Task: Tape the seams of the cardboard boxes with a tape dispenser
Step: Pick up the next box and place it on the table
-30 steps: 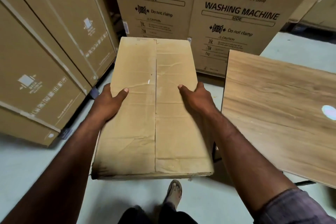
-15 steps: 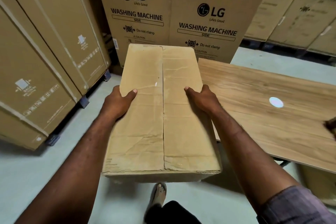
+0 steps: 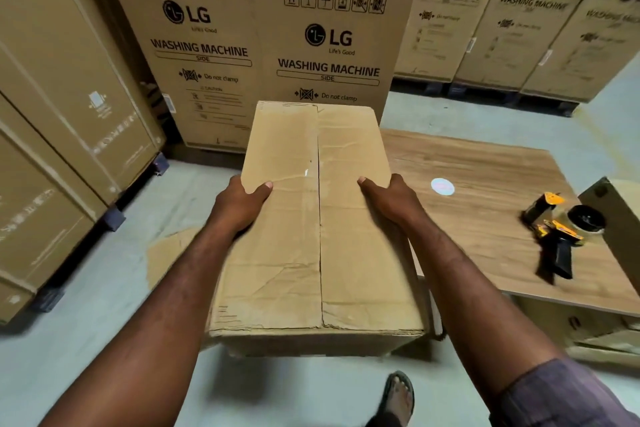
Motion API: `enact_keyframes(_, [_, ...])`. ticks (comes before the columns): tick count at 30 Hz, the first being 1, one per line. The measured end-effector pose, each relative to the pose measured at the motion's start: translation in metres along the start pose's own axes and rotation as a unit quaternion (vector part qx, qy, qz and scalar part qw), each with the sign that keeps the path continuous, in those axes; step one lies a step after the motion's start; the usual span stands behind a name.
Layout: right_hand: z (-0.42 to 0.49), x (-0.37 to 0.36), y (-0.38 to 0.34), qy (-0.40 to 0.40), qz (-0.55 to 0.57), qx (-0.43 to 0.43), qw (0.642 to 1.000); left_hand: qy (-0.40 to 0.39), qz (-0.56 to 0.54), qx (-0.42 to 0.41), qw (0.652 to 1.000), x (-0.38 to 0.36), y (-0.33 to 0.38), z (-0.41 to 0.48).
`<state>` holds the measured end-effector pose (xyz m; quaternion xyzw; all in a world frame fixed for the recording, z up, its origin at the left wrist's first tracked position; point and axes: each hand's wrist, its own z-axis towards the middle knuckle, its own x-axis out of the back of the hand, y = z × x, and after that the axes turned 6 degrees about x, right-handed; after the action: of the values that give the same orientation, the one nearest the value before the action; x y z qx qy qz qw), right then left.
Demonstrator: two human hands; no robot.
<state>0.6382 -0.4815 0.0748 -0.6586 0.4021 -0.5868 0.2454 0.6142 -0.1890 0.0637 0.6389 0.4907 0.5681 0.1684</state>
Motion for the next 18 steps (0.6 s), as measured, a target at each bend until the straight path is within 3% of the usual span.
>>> enact_keyframes(11, [0.111, 0.160, 0.097, 0.024, 0.013, -0.022, 0.999, -0.027, -0.007, -0.017, 0.999, -0.181, 0.138, 0.018])
enact_keyframes(18, [0.159, 0.221, 0.138, 0.037, 0.002, -0.023, 0.999, -0.027, 0.006, -0.005, 1.000, -0.260, 0.190, 0.027])
